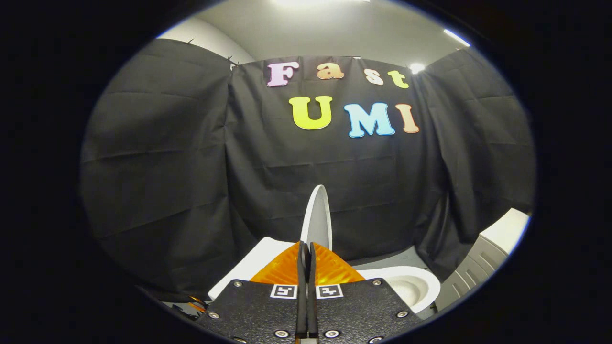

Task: Open the toilet lid.

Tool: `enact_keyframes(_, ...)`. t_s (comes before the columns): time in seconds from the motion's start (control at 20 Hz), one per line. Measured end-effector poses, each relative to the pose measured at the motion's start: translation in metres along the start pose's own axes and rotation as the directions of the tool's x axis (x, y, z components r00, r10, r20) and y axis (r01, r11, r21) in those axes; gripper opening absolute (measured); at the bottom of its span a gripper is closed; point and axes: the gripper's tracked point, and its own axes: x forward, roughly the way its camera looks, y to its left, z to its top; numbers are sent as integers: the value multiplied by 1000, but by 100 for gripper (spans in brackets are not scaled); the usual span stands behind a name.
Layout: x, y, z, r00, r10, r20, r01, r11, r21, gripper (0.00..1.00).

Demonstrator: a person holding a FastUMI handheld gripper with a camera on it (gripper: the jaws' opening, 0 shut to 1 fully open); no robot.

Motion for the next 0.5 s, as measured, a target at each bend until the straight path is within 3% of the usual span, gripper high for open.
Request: enact_keyframes(0.5, 15, 66, -15, 995, 89, -42, -92, 994, -61, 1)
